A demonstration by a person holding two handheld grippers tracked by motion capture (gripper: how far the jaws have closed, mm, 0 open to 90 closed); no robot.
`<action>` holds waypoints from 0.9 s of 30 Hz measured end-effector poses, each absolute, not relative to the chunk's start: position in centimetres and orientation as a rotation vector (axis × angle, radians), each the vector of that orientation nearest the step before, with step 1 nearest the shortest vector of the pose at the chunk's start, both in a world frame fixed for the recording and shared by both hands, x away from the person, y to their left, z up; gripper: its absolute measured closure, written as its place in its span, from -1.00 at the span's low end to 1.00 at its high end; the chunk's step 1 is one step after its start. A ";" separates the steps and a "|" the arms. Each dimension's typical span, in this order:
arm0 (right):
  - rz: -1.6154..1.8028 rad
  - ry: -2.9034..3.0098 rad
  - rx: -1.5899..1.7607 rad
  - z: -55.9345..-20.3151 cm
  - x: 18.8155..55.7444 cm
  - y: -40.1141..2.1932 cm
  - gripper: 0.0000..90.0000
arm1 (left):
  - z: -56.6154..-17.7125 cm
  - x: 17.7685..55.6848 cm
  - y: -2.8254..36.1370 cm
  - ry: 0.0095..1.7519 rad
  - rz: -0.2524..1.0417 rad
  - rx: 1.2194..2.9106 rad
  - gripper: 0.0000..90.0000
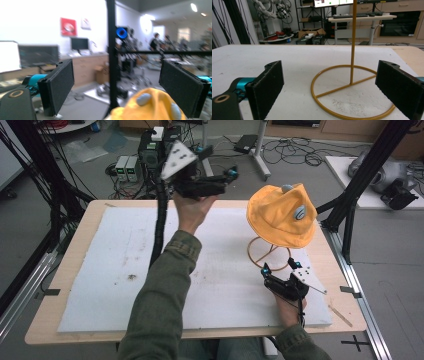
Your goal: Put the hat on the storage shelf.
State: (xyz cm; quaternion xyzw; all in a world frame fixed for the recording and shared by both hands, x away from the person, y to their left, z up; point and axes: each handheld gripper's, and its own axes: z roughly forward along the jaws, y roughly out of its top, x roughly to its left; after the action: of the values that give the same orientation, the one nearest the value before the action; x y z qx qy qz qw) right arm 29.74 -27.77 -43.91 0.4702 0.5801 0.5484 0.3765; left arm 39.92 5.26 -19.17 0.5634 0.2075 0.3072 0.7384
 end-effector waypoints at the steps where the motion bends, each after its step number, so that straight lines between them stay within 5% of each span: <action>1: 1.401 1.481 1.202 -43.9 29.7 -27.8 -0.82 | -19.1 39.4 6.4 0.478 0.710 1.214 -0.71; 16: 1.380 1.492 1.190 -44.0 29.6 -27.2 -0.83 | -22.2 30.4 24.1 0.788 1.114 1.029 -0.71; 27: 1.363 1.475 1.191 -44.0 29.5 -26.7 -0.83 | -32.3 28.3 28.4 1.067 1.139 1.037 -0.71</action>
State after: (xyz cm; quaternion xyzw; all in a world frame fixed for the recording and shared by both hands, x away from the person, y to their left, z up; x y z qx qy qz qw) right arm 29.48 -26.73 -43.98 0.4692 0.5811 0.5368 0.3924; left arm 28.35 28.35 -32.27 0.4460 0.4588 0.4899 0.5921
